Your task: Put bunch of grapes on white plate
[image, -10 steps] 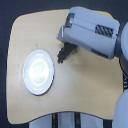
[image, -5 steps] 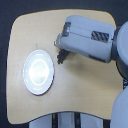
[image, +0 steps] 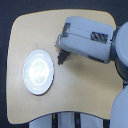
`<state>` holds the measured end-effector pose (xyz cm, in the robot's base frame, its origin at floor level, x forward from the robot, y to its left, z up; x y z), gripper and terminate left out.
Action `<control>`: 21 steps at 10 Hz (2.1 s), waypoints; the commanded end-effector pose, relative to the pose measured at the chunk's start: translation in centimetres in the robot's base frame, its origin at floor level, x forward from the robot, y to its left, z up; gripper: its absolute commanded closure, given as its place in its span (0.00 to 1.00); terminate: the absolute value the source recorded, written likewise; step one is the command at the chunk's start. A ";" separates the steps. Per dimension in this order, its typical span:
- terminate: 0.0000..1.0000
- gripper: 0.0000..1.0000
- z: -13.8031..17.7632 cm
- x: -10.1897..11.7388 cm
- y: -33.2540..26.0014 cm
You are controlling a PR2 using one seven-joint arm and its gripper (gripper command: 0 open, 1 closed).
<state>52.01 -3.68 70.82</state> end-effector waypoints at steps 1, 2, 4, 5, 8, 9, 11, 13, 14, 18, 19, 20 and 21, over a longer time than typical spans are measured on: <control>0.00 1.00 0.2 0.9 -0.5; 0.00 1.00 0.3 1.1 -0.6; 0.00 1.00 0.4 1.4 -0.8; 0.00 1.00 0.5 1.5 -0.9; 0.00 1.00 0.6 1.2 -0.8; 0.00 1.00 0.7 1.1 -0.7; 0.00 1.00 1.0 1.0 -0.7; 0.00 1.00 1.3 1.0 -1.1; 0.00 1.00 1.4 1.1 -1.3; 0.00 1.00 2.9 0.6 -1.4; 0.00 1.00 3.7 0.4 -1.3; 0.00 1.00 4.6 0.6 -1.1; 0.00 1.00 5.5 0.9 -1.0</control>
<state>52.78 -5.01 72.84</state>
